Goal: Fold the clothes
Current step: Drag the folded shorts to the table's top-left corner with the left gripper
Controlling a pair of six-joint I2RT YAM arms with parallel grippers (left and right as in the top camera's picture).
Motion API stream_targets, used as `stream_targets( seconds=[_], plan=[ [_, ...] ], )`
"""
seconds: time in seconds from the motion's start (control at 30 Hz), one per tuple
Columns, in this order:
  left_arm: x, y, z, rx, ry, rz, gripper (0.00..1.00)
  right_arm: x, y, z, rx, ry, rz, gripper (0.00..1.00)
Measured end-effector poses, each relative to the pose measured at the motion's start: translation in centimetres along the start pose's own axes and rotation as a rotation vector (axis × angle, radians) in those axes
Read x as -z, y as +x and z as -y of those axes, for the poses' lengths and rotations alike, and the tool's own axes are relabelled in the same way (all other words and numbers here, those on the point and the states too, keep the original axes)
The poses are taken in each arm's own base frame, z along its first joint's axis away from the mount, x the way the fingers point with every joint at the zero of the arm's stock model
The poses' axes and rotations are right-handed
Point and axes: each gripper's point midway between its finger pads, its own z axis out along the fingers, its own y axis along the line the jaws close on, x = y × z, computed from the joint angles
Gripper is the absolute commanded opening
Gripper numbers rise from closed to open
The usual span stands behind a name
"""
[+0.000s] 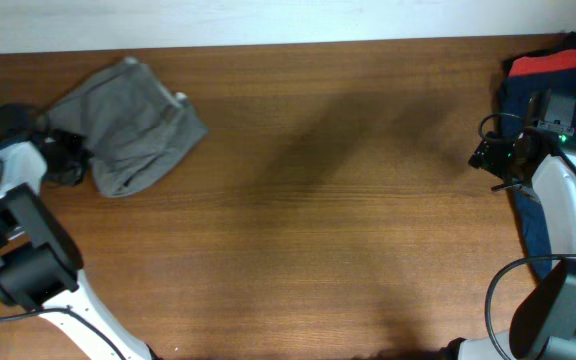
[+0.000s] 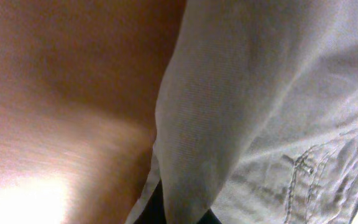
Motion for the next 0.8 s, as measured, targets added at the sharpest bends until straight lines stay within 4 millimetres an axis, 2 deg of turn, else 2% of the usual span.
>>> stream_targets(
  seconds=[0.17, 0.27, 0.37, 0.57, 0.8],
  plan=[
    [1.2, -3.7, -2.7, 0.243, -0.01, 0.072, 0.01, 0.0, 0.0, 0.0, 0.0, 0.0, 0.0, 0.99],
    [1.6, -5.6, -2.7, 0.3, 0.017, 0.133, 0.01, 0.0, 0.0, 0.0, 0.0, 0.0, 0.0, 0.99],
    [1.6, -6.1, -2.0, 0.32, 0.038, 0.164, 0.01, 0.0, 0.0, 0.0, 0.0, 0.0, 0.0, 0.99],
    [0.9, -4.9, -0.5, 0.387, 0.039, 0.174, 0.01, 0.0, 0.0, 0.0, 0.0, 0.0, 0.0, 0.99],
    [-0.7, -1.3, 2.5, 0.436, 0.018, 0.194, 0.01, 0.0, 0.0, 0.0, 0.0, 0.0, 0.0, 0.99]
  ],
)
